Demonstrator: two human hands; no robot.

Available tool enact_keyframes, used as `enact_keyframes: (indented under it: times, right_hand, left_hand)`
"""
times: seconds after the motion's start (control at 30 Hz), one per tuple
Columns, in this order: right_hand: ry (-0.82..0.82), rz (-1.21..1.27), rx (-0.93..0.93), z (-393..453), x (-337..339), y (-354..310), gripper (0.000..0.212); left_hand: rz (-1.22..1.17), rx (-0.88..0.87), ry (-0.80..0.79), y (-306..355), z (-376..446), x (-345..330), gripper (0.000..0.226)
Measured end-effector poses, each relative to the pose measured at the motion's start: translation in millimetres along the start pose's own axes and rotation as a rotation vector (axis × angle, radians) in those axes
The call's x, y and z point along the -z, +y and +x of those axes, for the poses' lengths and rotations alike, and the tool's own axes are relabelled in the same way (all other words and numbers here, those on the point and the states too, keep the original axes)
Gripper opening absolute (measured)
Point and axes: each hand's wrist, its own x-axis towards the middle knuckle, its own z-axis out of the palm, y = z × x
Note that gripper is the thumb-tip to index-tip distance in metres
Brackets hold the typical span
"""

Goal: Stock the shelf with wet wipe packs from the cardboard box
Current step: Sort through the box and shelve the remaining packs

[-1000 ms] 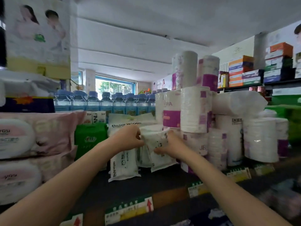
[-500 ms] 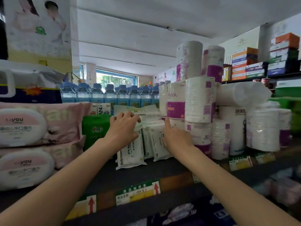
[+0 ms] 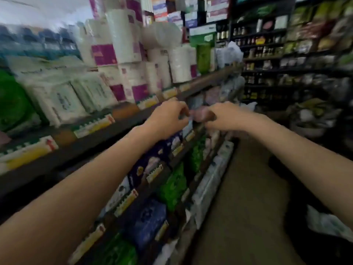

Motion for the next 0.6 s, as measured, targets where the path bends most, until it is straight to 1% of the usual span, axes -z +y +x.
enact_keyframes:
  times: [0.13,0.17,0.23,0.33,0.4,0.47,0.53,0.6]
  right_hand:
    - [-0.256,-0.005,-0.313,-127.5,-46.3,99.1,0.036]
    - [-0.343,0.008,-0.412,-161.8,-60.7,124.8,0.033]
    - [-0.464,0.057,-0.586,-227.1,-87.0,168.0,0.022]
    - [-0.522,0.100,-0.770,-317.0,-117.7,214.4,0.031]
    - [-0.536,0.175,-0.869,-369.6,-134.0,233.1,0.028]
    - [-0.538,0.250,-0.926,-417.2,-156.6,253.8,0.022]
    - [-0.541,0.316,-0.984,-458.5,-188.5,274.7,0.026]
    - [-0.582,0.412,-1.006,-494.8,-226.8,293.3,0.029]
  left_hand:
    - [-0.050,-0.271,-0.283,104.7,-20.3,-94.1,0.026]
    - [-0.048,-0.332,-0.353,132.9,-29.4,-116.5,0.026]
    - [-0.055,-0.438,-0.458,185.0,-48.8,-156.1,0.027]
    - [-0.077,-0.564,-0.568,254.9,-75.8,-203.4,0.028]
    - [-0.095,-0.639,-0.637,296.2,-91.1,-229.5,0.027]
    - [-0.123,-0.686,-0.706,333.5,-104.1,-255.4,0.028]
    - [-0.163,-0.704,-0.780,366.9,-119.5,-283.9,0.028]
    - [-0.182,-0.706,-0.845,396.5,-139.2,-319.0,0.027]
